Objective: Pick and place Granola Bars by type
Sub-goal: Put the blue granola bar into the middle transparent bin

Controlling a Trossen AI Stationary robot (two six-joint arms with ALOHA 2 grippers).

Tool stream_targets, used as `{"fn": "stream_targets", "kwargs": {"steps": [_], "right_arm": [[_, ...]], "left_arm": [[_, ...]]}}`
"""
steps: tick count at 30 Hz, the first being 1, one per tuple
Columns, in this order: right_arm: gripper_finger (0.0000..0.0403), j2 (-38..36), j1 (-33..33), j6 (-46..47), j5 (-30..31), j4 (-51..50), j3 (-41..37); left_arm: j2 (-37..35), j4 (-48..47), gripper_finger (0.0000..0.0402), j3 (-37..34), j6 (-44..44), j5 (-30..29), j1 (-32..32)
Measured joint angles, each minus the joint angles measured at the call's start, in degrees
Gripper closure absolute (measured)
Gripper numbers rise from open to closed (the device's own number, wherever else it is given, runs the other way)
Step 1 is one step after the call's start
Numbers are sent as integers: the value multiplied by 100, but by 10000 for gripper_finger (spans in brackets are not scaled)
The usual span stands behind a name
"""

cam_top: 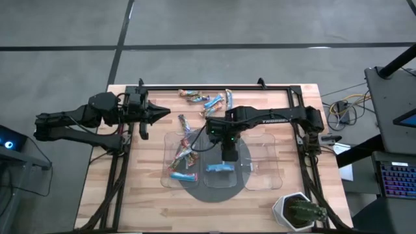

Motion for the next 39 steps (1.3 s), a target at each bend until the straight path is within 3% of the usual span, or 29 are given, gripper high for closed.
{"fn": "stream_targets", "kwargs": {"steps": [10,18,23,30,39], "right_arm": [[252,0,-2,-23,22,-75,220],[280,-216,-43,-518,24,-124,935],[318,-579,-141,-750,26,58,1120],[387,-1380,-363,-754,26,316,908],[394,-2793,-559,-579,44,1428,-59]], "left_arm": [[0,-2,401,0,0,2,-2],[0,0,401,0,2,2,-2],[-4,0,401,0,33,2,-1],[-7,2,401,0,39,2,-2],[-7,0,401,0,172,2,-1]]}}
